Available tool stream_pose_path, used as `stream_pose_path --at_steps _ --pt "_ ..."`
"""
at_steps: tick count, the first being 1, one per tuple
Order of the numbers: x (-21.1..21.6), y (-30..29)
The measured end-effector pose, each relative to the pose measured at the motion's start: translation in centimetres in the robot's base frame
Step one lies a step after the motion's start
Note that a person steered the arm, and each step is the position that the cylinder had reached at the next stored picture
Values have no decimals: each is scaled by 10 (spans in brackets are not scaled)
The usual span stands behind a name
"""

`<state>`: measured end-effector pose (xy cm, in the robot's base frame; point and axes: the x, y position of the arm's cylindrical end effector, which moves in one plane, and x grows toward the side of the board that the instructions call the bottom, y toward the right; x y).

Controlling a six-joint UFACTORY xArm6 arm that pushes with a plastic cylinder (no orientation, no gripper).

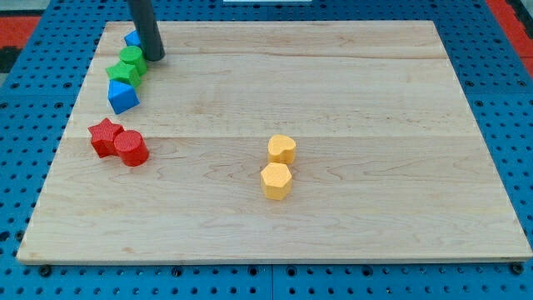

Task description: Nudge the red circle

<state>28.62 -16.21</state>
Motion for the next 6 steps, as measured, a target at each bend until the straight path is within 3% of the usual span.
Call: stream_pose_path --at_steps 1,3,4,6 --pt "55 35" --pt "224 1" --pt "245 -70" --pt "212 -33"
